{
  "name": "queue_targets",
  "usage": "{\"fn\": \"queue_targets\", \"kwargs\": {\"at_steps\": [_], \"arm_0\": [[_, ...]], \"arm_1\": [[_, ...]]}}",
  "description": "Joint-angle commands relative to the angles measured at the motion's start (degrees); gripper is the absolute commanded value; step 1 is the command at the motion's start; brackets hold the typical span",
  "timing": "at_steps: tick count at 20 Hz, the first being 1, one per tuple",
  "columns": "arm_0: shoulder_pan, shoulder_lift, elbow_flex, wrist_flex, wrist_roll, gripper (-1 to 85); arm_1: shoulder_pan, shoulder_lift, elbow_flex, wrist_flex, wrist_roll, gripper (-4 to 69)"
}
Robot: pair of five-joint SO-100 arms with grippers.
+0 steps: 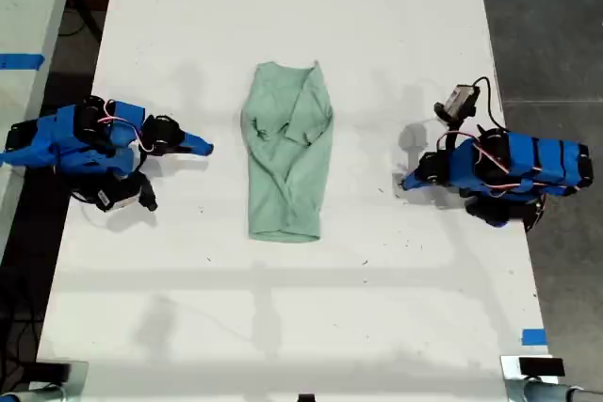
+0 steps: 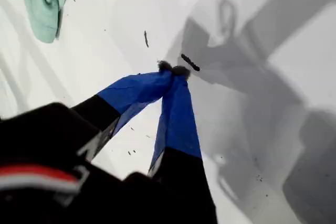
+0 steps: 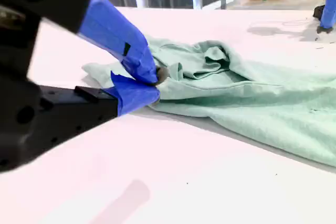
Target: Fold t shirt
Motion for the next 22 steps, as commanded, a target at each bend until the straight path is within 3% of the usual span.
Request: {"fn": "queue_targets", "kwargs": {"at_steps": [1,4,8,9,10,15,17,19,22], "arm_0": [[0.6,-1.8,-3.4,-0.4,-1.1,0.0],[6.5,-36.9,-29.0,-0.4,-3.3,0.0],[14.1,-81.7,-71.5,10.1,-3.6,0.1],[15.7,-86.8,-77.0,11.3,-3.9,4.9],[17.3,-90.4,-79.7,11.2,-4.5,11.7],[21.8,-104.9,-85.8,7.3,-5.1,15.0],[21.1,-108.9,-86.2,6.2,-4.5,15.3],[20.0,-111.0,-86.2,4.4,-3.3,15.3],[18.9,-113.6,-87.3,3.3,-2.2,15.2]], "arm_1": [[-0.2,0.3,-2.8,1.4,0.7,-1.1],[-3.1,-19.0,-18.9,0.0,4.2,-1.1],[-9.3,-62.7,-52.1,-1.1,5.5,-0.9],[-10.4,-70.3,-58.4,-1.3,4.9,2.5],[-11.3,-76.6,-63.7,-2.1,4.2,11.3],[-14.9,-106.4,-91.1,-1.8,-1.6,19.6],[-15.6,-116.7,-103.2,0.4,-4.7,27.8],[-15.6,-125.3,-114.3,4.2,-5.5,26.4],[-15.1,-129.5,-117.9,4.1,-5.4,25.4]]}}
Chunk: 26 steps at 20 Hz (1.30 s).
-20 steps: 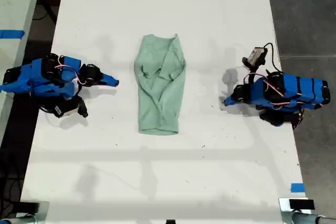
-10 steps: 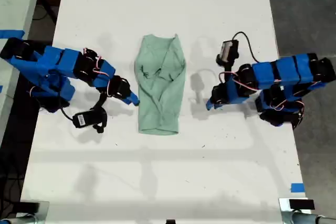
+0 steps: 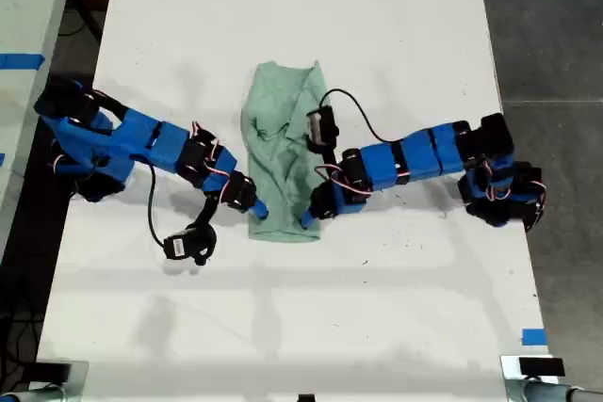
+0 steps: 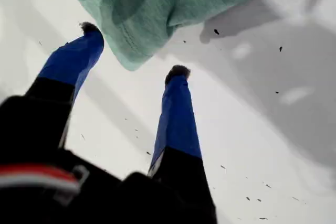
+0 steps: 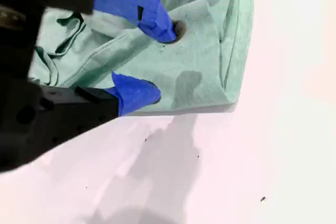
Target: Fold t shirt
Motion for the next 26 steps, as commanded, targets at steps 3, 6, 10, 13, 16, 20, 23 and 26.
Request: {"fn": "queue_targets", "kwargs": {"at_steps": [3,6,10,13,16,20,23,26], "arm_0": [[-0.3,-4.6,-3.8,-3.3,-0.5,15.1],[1.1,-10.5,-4.7,-4.7,-3.6,15.0],[1.3,-17.6,-8.5,-6.1,-2.3,6.1],[2.1,-18.1,-10.2,-6.3,-2.3,0.0],[2.2,-17.8,-10.3,-6.0,-2.0,0.0],[2.2,-17.8,-10.4,-5.9,-1.8,0.0],[3.4,-17.1,-11.1,-5.1,-1.7,0.0],[10.8,-17.8,-19.9,7.3,-8.6,0.0]], "arm_1": [[-0.2,-0.5,-4.8,0.1,-0.4,25.0],[-0.2,-0.4,-4.8,0.0,-0.4,24.8],[-0.4,-0.6,-3.7,-1.2,-0.5,24.9],[-0.4,-1.9,-3.3,-2.6,-0.4,23.8],[-0.3,-4.0,-2.5,-4.0,-0.1,13.3],[-0.7,-8.8,-2.6,-6.6,1.5,-0.2],[-2.1,-8.7,-4.0,-4.9,3.4,-0.1],[-8.1,-7.1,-8.9,-0.4,9.4,-0.1]]}}
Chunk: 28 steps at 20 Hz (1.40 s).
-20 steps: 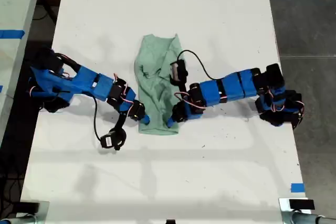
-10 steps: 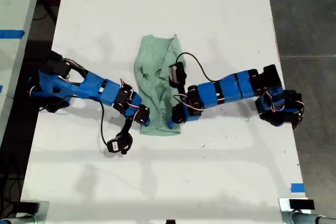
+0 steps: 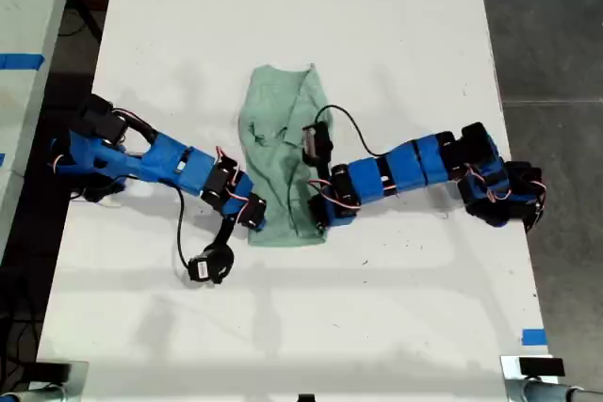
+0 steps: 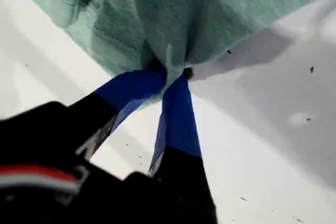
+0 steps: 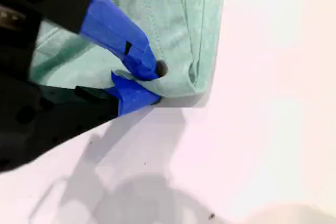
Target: Fold t shirt
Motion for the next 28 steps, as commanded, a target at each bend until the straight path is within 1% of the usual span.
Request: {"fn": "queue_targets", "kwargs": {"at_steps": [1,2,4,6,9,11,12,13,15,17,18,19,20,22,23,24,25,26,28], "arm_0": [[8.8,1.4,-10.2,10.6,-6.9,0.0],[11.1,1.6,-14.7,14.0,-9.3,0.0],[13.9,1.8,-22.4,18.4,-12.1,0.0],[12.9,4.6,-24.0,20.7,-12.0,0.0],[5.6,10.1,-22.9,26.1,-7.9,0.0],[-0.6,14.5,-21.2,29.4,-5.3,0.0],[-3.9,18.3,-18.3,29.9,-3.7,0.0],[-8.4,22.7,-14.1,30.1,-1.8,0.0],[-20.9,30.9,-4.4,29.9,3.6,0.0],[-35.2,34.4,3.5,28.9,10.0,0.0],[-41.2,34.1,6.5,27.2,13.4,0.0],[-45.9,32.4,8.0,25.6,16.0,0.0],[-48.9,29.6,8.3,23.7,18.2,3.0],[-51.6,21.4,7.6,21.0,22.1,14.0],[-51.9,17.9,7.6,19.7,23.2,17.9],[-52.1,15.4,7.4,18.6,23.9,22.1],[-52.3,14.3,6.8,18.5,24.5,24.4],[-52.4,15.1,6.1,18.7,24.6,24.7],[-52.5,20.8,3.8,22.3,24.1,24.3]], "arm_1": [[-7.5,1.8,-6.2,3.0,5.7,-0.1],[-9.5,1.8,-7.6,3.1,7.6,-0.1],[-11.5,2.5,-13.4,7.6,9.8,-0.1],[-10.0,5.4,-16.4,7.7,5.9,-0.2],[-2.4,13.4,-17.1,4.4,-4.6,-0.2],[4.9,17.1,-16.9,2.5,-10.3,-0.2],[8.6,17.6,-16.9,1.8,-12.7,-0.2],[12.3,17.6,-16.7,1.7,-14.3,-0.2],[19.5,16.6,-15.8,0.7,-17.7,-0.2],[26.2,15.0,-15.6,-0.1,-20.4,-0.2],[29.1,14.1,-15.5,-0.4,-21.6,-0.2],[31.7,12.7,-15.5,-0.8,-22.8,-0.2],[33.9,10.6,-15.5,-0.8,-24.0,0.1],[37.3,4.7,-15.4,1.6,-24.4,11.7],[38.3,1.7,-15.4,2.9,-24.4,14.4],[39.1,-0.8,-15.4,3.8,-25.0,21.8],[39.8,-2.0,-15.4,4.5,-25.8,28.9],[40.3,-2.0,-15.5,5.5,-26.4,31.2],[41.3,1.7,-15.7,9.0,-27.5,33.8]]}}
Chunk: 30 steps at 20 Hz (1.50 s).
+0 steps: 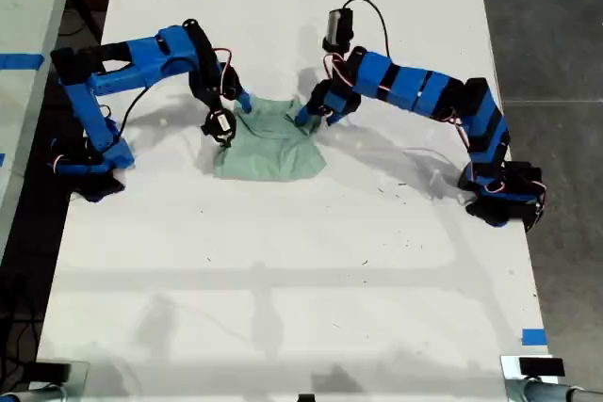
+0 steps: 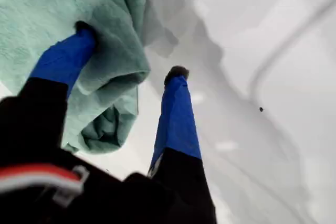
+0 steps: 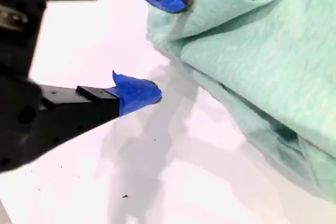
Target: Fold t shirt
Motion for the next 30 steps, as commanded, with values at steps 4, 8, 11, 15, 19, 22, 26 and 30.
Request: {"fn": "queue_targets", "kwargs": {"at_steps": [4,8,11,15,19,22,26,30], "arm_0": [[-3.4,26.2,-8.8,10.6,1.1,19.3],[6.0,55.4,0.6,10.7,-2.0,0.0],[25.7,77.6,25.0,-2.6,-11.0,0.0],[29.9,88.1,60.0,-22.3,-14.2,0.0],[26.2,113.2,83.4,-21.2,-16.3,0.0],[26.0,117.0,87.0,-20.0,-17.1,0.0],[29.1,117.2,87.7,-20.1,-16.7,0.0],[30.1,117.2,87.5,-19.9,-16.9,0.1]], "arm_1": [[2.3,21.6,0.4,11.3,-2.7,34.4],[-2.4,54.4,31.0,10.7,2.9,-0.8],[-12.5,80.9,57.9,6.1,11.7,-0.8],[-15.5,113.9,91.5,0.6,15.6,-0.8],[-17.6,143.1,121.7,0.0,20.3,-0.9],[-19.3,142.8,128.4,-4.0,19.2,-1.0],[-18.1,142.8,130.0,-4.8,18.5,-1.1],[-17.8,142.8,130.4,-5.0,17.1,9.8]]}}
